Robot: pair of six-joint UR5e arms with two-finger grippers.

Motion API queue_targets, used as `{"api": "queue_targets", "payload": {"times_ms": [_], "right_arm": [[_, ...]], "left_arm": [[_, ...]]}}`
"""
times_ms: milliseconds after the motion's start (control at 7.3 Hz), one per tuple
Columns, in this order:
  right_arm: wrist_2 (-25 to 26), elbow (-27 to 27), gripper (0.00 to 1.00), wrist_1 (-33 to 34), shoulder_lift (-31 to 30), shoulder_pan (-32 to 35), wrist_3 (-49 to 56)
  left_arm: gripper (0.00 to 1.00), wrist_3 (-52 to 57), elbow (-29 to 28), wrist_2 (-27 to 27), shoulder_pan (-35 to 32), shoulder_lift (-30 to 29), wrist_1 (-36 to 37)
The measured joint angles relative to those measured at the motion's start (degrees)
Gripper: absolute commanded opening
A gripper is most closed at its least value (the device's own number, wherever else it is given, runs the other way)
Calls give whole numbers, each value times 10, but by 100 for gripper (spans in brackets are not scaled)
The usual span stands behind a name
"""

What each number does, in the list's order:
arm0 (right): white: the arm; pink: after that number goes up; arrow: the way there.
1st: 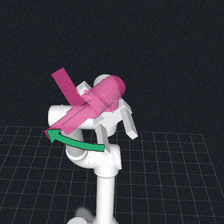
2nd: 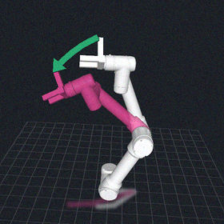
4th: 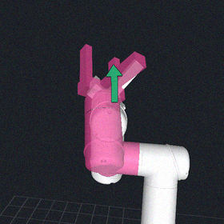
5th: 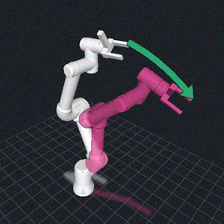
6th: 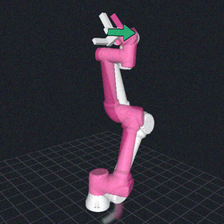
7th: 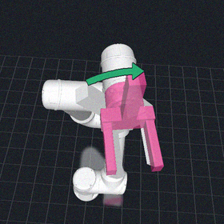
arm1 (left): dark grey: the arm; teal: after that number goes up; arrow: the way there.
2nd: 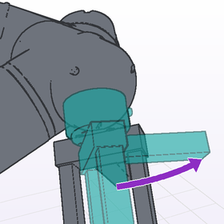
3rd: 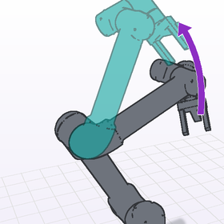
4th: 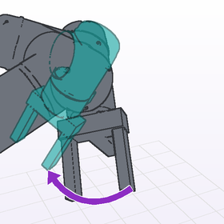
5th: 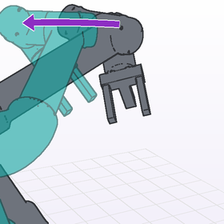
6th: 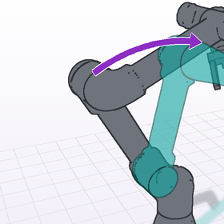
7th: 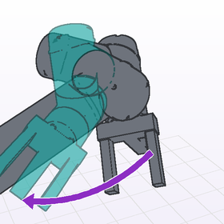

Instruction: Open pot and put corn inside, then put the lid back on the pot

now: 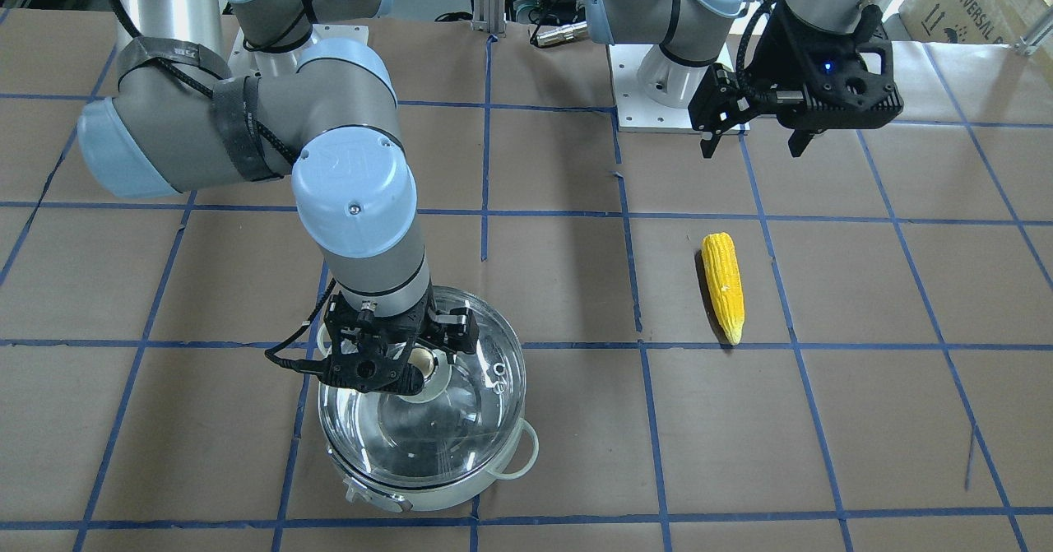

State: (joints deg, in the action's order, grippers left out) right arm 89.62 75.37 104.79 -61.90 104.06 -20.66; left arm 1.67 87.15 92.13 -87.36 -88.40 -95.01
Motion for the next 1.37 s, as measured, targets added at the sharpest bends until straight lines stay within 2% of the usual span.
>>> {"api": "queue_targets", "payload": {"times_ms": [137,274,548,822,1096,1370], "right_arm": [[1,-1,94,1,2,0,1],[0,-2,89,2,2,0,1],[-2,-3,69,5,3,0,1],[-6,-11,58,6,5,0,1],[-7,-19,51,4,9,0,1],[-7,-21,50,3,9,0,1]], "left_arm": [[100,0,2,0,0,0,0],[100,0,4,0,0,1,1],[100,0,7,-1,0,2,1],[100,0,8,1,0,2,2],[100,0,6,1,0,1,3],[100,0,5,2,0,2,2]]}}
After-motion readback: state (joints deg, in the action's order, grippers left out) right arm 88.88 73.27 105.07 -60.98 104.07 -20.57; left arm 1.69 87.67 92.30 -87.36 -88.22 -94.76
